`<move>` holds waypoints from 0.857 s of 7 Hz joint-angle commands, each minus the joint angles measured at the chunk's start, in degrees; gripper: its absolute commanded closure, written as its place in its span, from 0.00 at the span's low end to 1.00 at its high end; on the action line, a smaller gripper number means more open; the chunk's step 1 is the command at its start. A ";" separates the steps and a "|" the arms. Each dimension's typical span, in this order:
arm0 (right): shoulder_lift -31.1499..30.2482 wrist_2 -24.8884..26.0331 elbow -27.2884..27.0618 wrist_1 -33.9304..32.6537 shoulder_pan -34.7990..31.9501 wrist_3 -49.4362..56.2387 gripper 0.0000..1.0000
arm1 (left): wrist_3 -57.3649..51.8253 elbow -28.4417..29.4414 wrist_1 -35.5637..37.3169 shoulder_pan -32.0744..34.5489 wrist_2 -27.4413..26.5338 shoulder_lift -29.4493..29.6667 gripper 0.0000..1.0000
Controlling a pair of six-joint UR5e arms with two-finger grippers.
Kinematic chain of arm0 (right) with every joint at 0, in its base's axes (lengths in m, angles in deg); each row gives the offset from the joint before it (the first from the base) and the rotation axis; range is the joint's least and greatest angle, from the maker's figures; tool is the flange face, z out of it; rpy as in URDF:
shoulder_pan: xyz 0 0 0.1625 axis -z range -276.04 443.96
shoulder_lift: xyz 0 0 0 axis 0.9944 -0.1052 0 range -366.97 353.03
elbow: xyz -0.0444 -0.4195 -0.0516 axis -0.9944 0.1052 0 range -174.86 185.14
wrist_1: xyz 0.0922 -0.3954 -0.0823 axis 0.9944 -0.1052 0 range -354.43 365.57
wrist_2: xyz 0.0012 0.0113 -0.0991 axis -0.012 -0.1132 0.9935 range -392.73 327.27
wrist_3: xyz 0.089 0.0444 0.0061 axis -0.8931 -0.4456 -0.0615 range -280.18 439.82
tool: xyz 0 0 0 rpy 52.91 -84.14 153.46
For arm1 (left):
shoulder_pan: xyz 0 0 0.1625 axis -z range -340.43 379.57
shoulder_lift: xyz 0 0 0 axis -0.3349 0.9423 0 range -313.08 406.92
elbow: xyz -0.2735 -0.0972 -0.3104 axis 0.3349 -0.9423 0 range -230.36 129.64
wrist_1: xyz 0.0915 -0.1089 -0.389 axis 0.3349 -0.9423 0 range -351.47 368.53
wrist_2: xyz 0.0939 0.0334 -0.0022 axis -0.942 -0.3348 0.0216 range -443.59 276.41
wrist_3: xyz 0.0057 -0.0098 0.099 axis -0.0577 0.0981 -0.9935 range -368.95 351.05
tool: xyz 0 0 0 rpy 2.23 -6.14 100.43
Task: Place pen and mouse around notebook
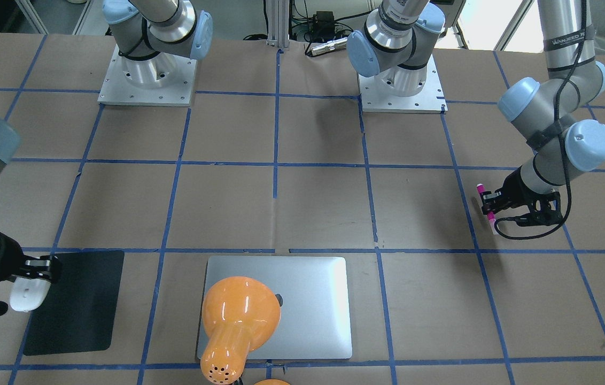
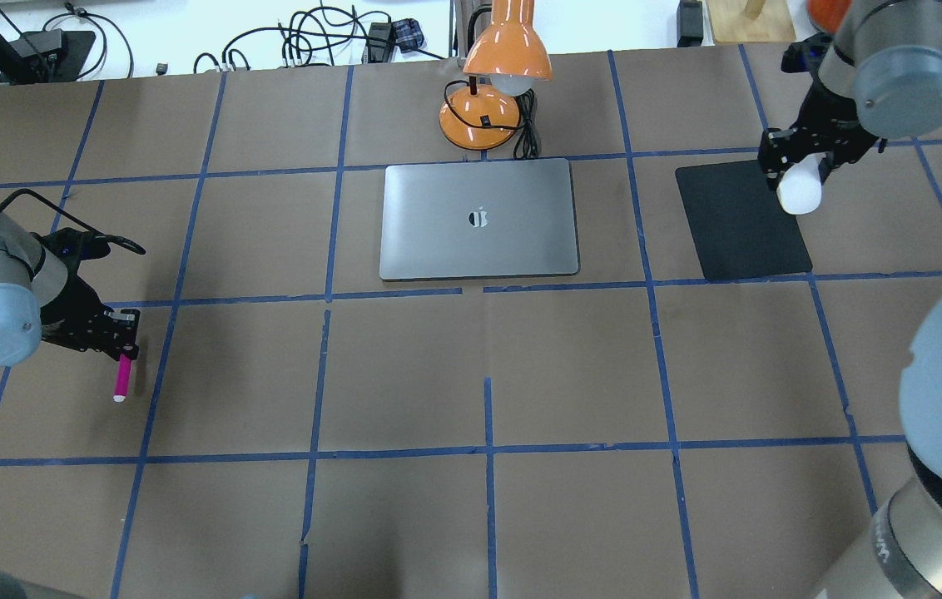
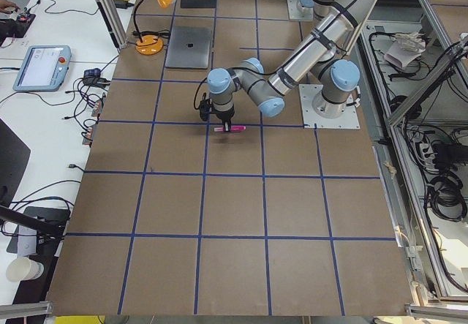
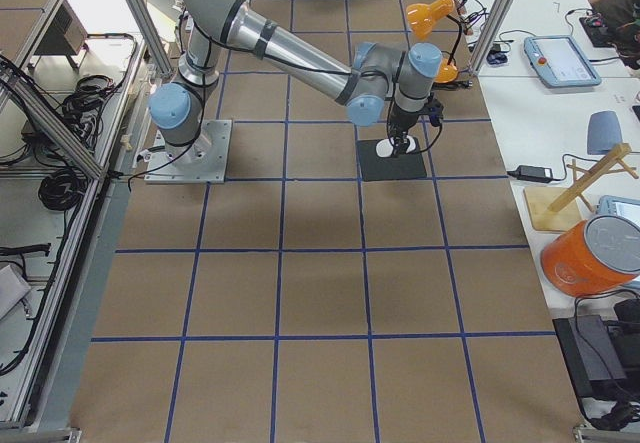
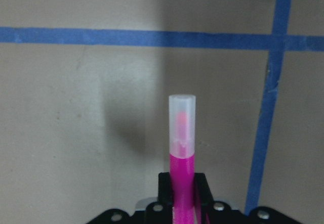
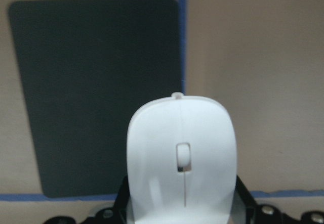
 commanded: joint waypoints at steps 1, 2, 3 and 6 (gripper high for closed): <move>5.97 -3.44 2.93 -0.10 -2.18 -1.75 0.63 | 7.03 -1.99 -0.22 2.34 0.16 -1.31 1.00; 6.86 -2.66 3.03 -0.18 -2.18 -2.18 0.59 | 8.02 -2.34 -0.30 2.69 0.34 -1.40 1.00; 7.91 -1.34 3.20 -0.19 -2.09 -1.92 0.50 | 8.55 -2.69 -0.13 3.21 0.51 -1.49 1.00; 7.75 -1.16 2.41 0.51 -2.09 -2.09 0.00 | 11.97 -4.36 0.75 4.53 0.78 -1.49 1.00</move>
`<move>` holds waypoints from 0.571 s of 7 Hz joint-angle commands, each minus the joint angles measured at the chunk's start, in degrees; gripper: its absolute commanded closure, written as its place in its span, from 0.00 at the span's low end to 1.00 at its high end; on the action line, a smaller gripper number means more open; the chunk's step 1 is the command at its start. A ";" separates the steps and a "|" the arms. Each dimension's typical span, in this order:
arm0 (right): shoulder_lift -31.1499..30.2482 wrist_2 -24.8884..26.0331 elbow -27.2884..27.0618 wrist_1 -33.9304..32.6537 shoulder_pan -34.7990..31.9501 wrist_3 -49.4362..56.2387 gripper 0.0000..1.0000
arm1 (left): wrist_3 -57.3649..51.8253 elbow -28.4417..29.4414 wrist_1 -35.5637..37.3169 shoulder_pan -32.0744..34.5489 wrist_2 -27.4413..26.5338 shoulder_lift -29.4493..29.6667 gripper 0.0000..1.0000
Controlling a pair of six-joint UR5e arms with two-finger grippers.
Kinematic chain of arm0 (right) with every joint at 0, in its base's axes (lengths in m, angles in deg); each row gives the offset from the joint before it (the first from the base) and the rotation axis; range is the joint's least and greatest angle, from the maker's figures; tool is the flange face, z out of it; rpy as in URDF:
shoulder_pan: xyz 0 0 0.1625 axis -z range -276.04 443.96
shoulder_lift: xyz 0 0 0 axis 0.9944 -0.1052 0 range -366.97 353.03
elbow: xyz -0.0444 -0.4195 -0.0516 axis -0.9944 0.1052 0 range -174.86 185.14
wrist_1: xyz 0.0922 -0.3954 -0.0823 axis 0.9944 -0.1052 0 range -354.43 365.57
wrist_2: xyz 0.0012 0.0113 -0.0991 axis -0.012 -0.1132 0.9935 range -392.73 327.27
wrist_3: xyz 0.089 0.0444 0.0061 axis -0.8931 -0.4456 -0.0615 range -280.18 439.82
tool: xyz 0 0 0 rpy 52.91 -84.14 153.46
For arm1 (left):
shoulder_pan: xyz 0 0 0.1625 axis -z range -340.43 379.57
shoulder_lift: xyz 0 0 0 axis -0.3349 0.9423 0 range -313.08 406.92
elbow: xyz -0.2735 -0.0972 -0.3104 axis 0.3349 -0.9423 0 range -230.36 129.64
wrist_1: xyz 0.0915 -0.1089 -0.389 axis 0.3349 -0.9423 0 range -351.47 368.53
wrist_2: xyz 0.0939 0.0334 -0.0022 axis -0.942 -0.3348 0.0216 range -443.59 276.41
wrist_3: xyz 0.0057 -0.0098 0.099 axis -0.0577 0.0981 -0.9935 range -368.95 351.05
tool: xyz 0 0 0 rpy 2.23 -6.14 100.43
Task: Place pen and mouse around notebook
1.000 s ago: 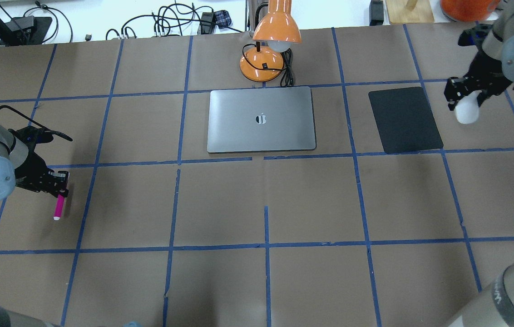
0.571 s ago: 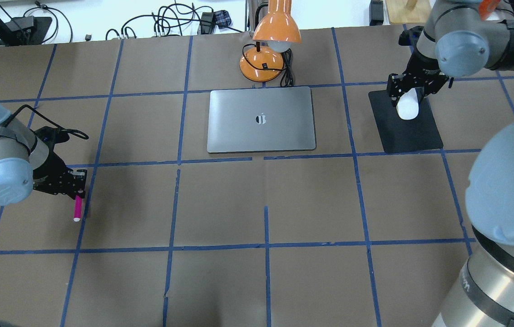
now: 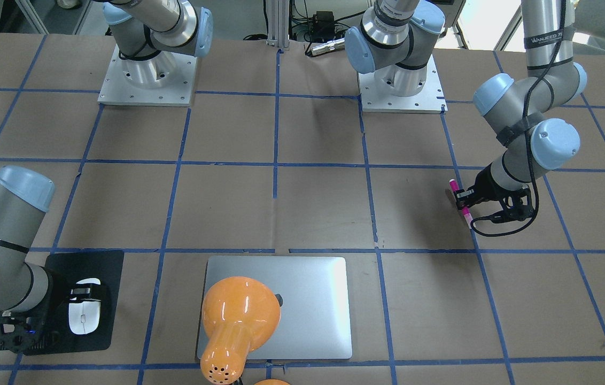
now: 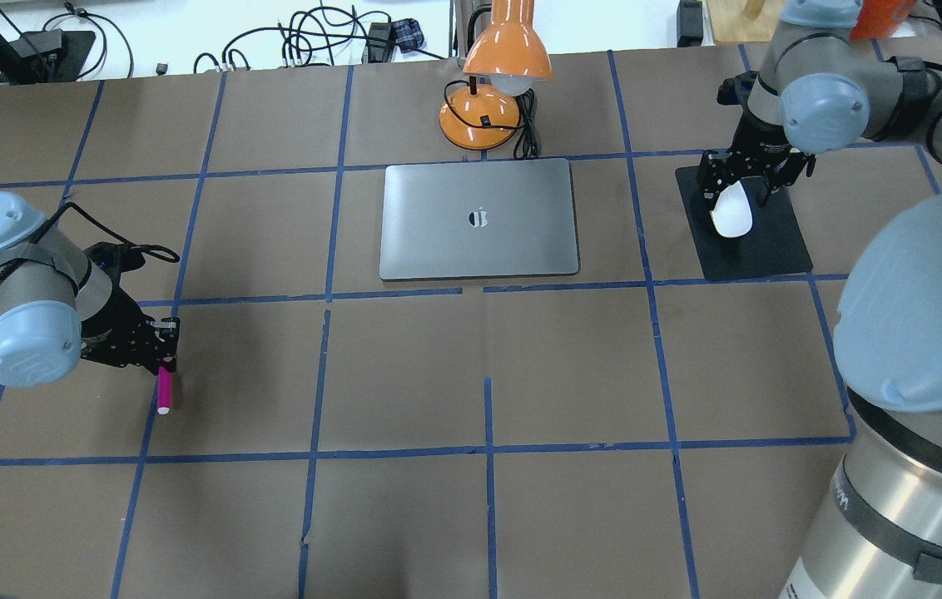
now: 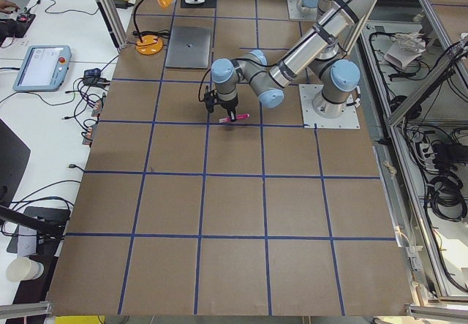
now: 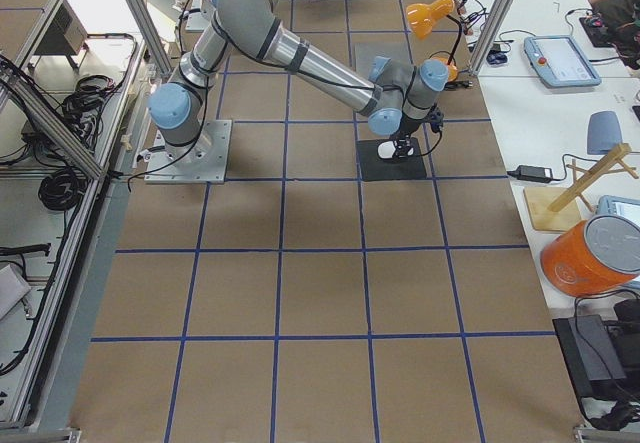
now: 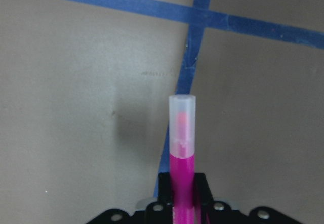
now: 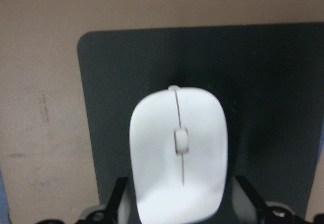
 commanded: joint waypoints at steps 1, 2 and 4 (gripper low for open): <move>-0.64 0.00 0.69 2.43 0.00 -0.69 0.00 | 4.10 -0.48 0.27 2.18 -0.12 -0.32 1.00; -1.95 0.00 2.53 3.49 0.00 -0.78 0.00 | 7.78 -0.13 0.18 4.29 -0.73 -0.67 1.00; -6.32 -0.70 7.80 15.30 -0.17 -0.69 0.00 | 14.81 0.05 0.18 7.37 -0.56 -0.93 1.00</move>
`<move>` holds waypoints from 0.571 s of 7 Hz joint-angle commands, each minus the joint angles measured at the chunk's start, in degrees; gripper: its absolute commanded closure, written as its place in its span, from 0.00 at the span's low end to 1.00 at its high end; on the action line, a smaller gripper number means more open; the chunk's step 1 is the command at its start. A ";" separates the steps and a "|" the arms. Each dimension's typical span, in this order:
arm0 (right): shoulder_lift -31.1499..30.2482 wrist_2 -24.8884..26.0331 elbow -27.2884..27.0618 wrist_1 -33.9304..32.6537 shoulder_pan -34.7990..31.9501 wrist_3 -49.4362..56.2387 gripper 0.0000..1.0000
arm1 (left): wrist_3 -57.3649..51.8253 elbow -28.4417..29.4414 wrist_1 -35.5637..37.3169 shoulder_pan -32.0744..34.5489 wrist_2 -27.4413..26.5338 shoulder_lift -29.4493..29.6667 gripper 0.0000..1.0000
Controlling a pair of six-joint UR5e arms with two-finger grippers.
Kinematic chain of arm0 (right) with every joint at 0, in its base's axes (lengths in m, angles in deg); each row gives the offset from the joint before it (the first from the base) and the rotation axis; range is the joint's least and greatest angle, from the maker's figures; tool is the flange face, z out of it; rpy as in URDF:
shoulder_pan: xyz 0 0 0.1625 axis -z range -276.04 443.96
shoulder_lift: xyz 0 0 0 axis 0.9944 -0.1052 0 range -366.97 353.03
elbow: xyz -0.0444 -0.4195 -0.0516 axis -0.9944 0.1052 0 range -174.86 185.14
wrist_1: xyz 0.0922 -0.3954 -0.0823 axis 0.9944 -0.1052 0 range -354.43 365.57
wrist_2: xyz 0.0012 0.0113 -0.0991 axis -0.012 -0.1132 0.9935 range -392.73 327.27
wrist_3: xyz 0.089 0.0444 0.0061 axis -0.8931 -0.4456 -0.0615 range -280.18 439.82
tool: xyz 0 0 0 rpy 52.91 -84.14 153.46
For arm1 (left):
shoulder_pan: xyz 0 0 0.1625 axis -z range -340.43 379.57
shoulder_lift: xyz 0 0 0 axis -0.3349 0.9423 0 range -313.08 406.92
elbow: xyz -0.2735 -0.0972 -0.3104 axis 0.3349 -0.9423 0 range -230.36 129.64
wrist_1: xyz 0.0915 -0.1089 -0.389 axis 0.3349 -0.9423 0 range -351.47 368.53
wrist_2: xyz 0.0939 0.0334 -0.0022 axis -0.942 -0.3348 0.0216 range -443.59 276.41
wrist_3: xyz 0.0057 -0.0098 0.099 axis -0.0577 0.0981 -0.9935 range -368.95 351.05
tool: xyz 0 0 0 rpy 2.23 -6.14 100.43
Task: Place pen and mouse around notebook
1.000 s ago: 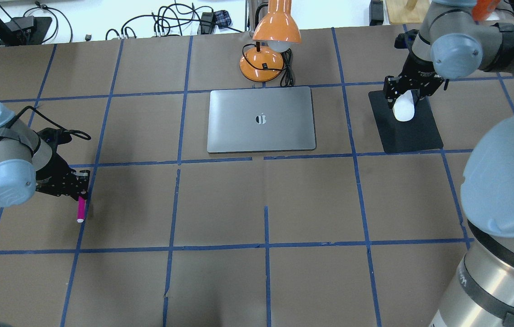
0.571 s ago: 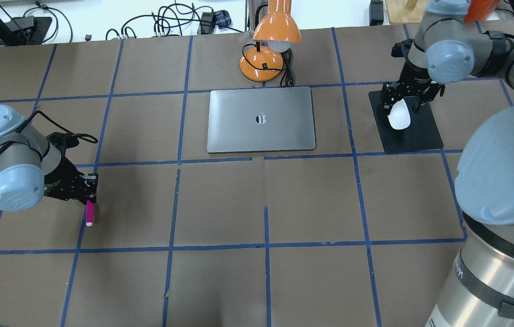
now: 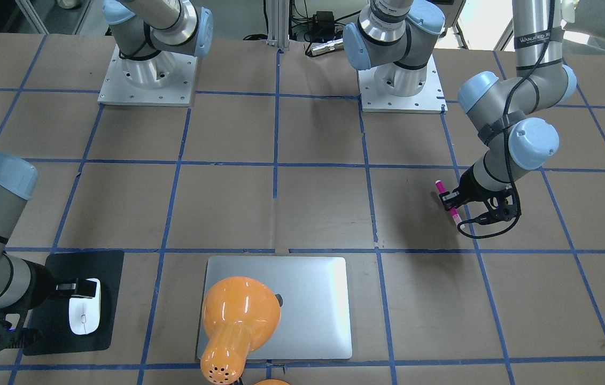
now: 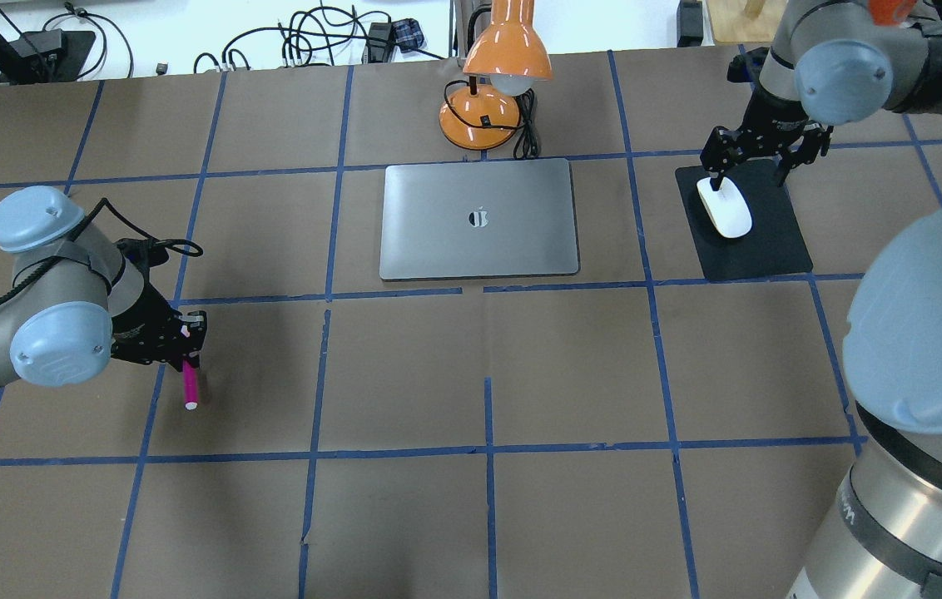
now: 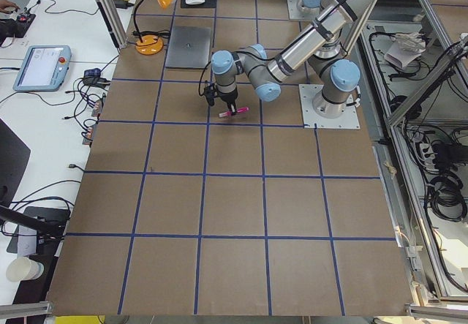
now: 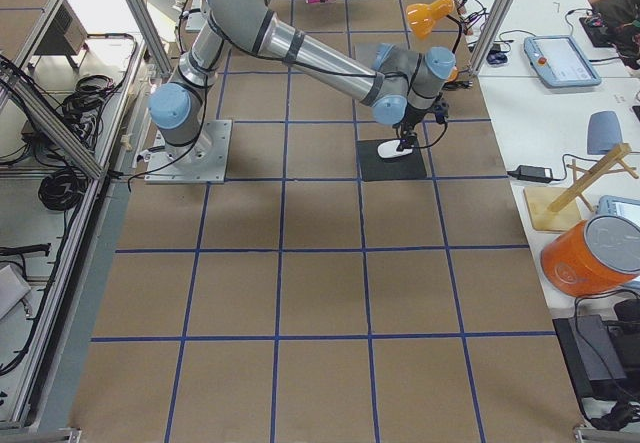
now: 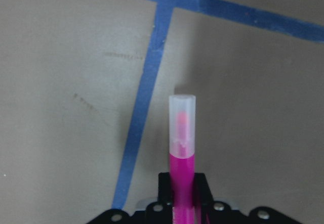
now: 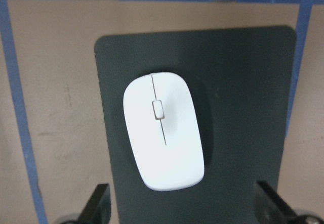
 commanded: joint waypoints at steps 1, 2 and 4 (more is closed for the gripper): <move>-6.42 -0.59 2.91 7.92 -0.18 0.00 0.00 | 6.79 0.12 -0.01 3.01 0.41 -0.38 1.00; -8.19 -0.50 2.82 8.54 -0.44 -0.09 0.00 | 11.86 0.12 -0.01 4.85 0.76 -0.30 1.00; -14.86 -0.24 2.39 13.19 -5.24 -8.38 0.00 | 24.67 0.39 0.26 12.04 1.02 -0.21 1.00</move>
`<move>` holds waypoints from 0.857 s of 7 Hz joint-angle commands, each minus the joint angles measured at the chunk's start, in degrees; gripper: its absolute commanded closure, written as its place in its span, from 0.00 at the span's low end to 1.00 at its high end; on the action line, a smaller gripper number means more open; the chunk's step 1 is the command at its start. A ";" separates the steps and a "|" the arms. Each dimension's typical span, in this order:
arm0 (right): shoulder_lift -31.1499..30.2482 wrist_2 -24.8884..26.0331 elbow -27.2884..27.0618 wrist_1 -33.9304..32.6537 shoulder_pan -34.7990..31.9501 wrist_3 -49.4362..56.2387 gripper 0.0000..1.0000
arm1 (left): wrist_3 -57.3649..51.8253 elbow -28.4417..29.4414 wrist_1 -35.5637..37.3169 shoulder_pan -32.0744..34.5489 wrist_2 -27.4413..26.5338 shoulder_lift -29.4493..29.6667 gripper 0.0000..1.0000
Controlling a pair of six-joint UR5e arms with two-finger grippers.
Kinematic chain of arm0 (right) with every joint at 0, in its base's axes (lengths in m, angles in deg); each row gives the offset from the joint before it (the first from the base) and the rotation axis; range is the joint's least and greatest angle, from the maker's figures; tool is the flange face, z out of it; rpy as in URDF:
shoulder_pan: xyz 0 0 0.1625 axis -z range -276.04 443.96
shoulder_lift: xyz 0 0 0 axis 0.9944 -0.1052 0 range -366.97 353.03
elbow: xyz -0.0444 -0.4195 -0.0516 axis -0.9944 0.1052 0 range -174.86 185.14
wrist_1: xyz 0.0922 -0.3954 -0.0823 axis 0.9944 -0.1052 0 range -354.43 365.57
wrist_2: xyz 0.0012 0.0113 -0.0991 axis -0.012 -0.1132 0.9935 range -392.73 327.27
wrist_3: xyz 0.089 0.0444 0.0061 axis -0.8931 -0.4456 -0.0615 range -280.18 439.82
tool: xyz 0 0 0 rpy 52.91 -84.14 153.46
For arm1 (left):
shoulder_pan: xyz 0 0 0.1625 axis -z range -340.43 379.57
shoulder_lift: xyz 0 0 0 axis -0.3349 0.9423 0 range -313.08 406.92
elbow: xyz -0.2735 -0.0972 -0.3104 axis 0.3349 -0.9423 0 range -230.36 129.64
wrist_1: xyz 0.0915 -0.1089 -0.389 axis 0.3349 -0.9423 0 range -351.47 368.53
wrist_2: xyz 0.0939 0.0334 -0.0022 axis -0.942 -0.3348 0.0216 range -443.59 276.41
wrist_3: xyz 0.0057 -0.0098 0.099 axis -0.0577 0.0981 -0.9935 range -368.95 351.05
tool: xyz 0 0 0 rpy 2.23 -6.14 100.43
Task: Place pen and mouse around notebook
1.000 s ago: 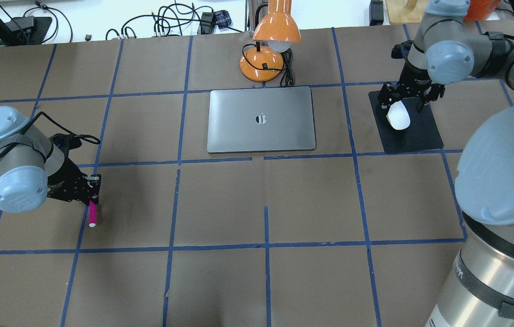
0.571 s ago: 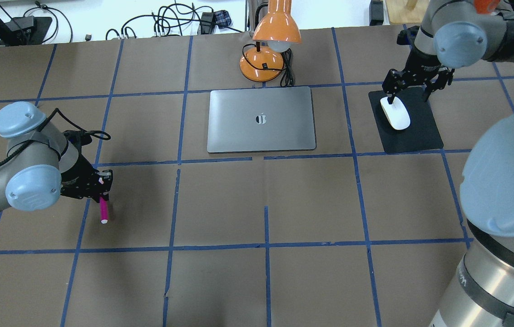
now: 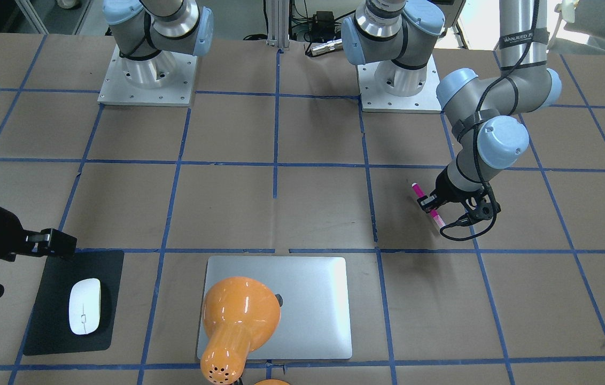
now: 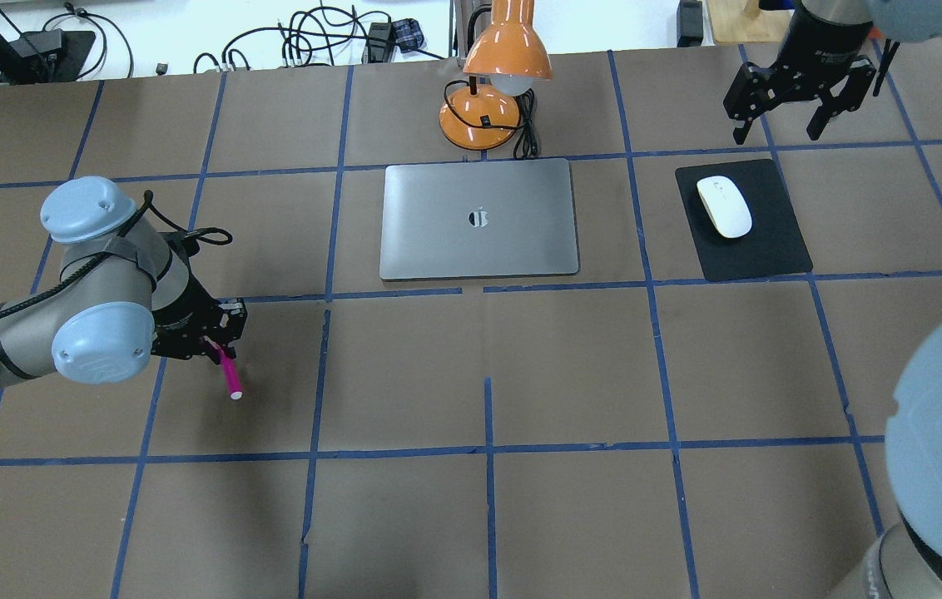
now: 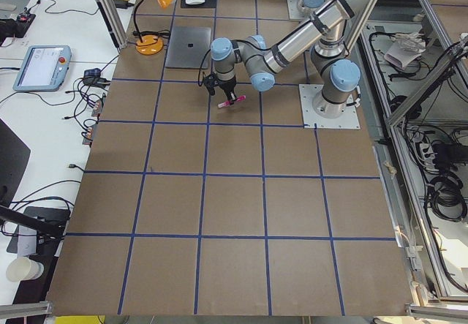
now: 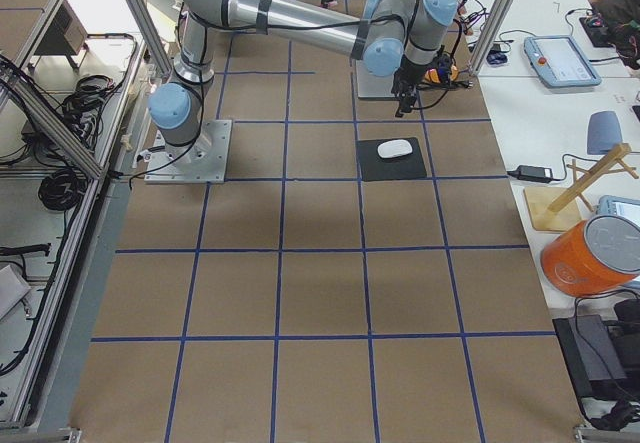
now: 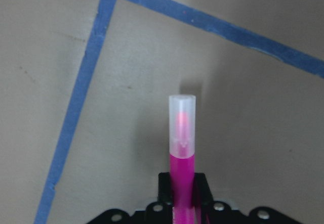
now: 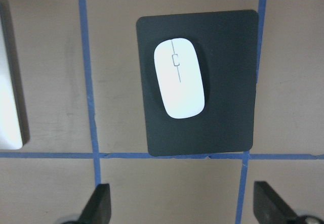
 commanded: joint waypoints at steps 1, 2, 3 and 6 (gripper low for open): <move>-7.77 0.96 -0.68 6.29 -6.98 -8.10 0.00 | 16.45 0.91 0.33 8.64 1.26 0.74 1.00; -10.24 -0.16 -0.68 8.76 -9.54 -12.91 0.00 | 27.06 2.65 0.42 13.47 4.05 1.70 1.00; -10.18 -0.95 -0.68 8.18 -12.09 -13.57 0.00 | 39.87 6.33 -0.10 19.43 4.69 2.67 1.00; -9.83 -0.69 -1.21 8.08 -10.37 -11.47 0.00 | 75.21 11.54 0.07 34.57 5.22 6.71 1.00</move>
